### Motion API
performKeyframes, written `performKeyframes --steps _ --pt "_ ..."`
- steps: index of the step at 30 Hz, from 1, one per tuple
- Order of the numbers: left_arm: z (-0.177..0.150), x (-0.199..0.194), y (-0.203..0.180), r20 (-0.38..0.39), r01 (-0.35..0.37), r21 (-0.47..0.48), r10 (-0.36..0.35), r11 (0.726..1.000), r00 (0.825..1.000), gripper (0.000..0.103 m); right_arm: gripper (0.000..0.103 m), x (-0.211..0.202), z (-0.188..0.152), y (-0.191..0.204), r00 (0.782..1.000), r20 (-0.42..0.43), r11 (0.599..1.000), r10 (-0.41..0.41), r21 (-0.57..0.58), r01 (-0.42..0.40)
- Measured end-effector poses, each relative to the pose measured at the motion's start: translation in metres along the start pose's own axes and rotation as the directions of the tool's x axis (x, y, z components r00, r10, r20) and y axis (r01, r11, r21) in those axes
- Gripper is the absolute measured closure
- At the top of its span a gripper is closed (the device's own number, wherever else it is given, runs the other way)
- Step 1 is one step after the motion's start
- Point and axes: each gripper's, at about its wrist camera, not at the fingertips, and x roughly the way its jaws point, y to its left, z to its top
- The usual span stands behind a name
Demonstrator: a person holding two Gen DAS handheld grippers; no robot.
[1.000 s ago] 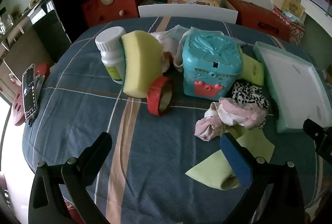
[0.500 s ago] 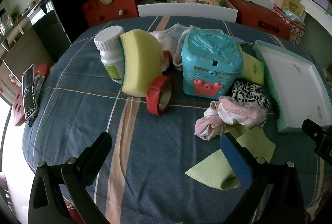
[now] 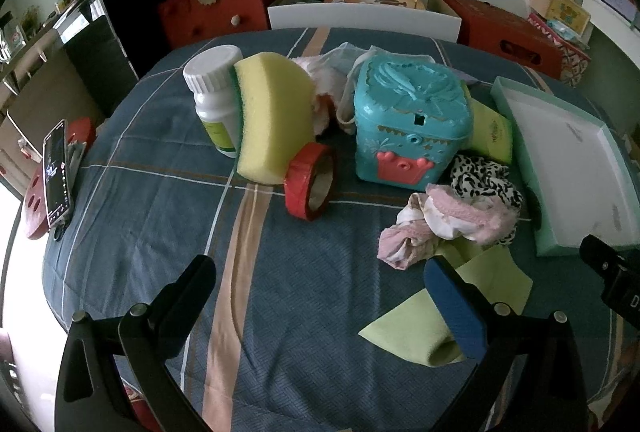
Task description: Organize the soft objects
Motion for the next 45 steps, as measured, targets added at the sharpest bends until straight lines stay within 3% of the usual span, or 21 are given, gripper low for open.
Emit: performKeyframes --steps 45 --pt "-0.0014 0.0012 -0.0002 -0.001 0.002 -0.008 -0.002 1.000 1.000 0.000 0.000 0.0035 -0.0015 0.0047 1.000 -0.011 1.000 -0.001 -0.015 0.001"
